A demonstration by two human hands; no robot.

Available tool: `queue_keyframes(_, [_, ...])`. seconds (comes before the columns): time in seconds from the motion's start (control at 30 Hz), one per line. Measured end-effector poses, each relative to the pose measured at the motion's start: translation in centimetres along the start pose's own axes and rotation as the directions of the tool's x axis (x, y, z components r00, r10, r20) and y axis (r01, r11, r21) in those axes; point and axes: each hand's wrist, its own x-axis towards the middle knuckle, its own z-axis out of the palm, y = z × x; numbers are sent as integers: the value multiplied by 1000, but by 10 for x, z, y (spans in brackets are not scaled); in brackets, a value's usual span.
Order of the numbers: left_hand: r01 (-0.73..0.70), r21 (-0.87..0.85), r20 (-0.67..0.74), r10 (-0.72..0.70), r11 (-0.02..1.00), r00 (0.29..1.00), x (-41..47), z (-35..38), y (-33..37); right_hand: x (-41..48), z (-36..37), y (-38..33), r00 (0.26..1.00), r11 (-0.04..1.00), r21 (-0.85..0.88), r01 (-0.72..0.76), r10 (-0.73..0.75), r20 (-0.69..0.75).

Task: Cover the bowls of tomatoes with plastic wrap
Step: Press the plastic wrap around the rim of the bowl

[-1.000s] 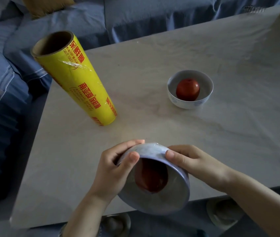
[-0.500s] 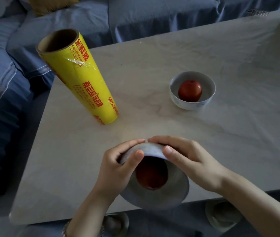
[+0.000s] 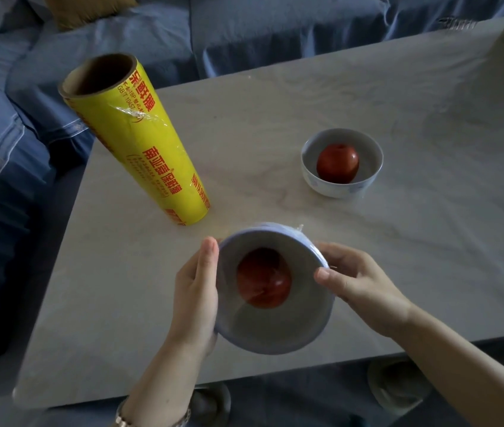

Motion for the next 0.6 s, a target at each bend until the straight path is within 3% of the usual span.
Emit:
queue_keyframes(0.07, [75, 45, 132, -81, 996, 988, 2, -8, -1, 1, -1, 1, 999, 1000, -3, -5, 5, -52])
queue_keyframes(0.2, [13, 261, 349, -106, 965, 931, 15, -18, 9, 2, -2, 1, 998, 998, -51, -46, 43, -49])
queue_keyframes(0.3, [-1, 293, 455, -138, 956, 880, 12, -11, 15, 1, -2, -1, 998, 994, -91, -63, 60, -38])
queue_keyframes(0.5, [-86, 194, 293, 26, 977, 956, -2, 0, 4, -1, 0, -19, 995, 985, -141, -97, 99, 7])
queue_keyframes(0.6, [-112, 171, 200, 77, 979, 977, -8, 2, 6, 2, 2, -39, 998, 944, -325, -61, 56, -24])
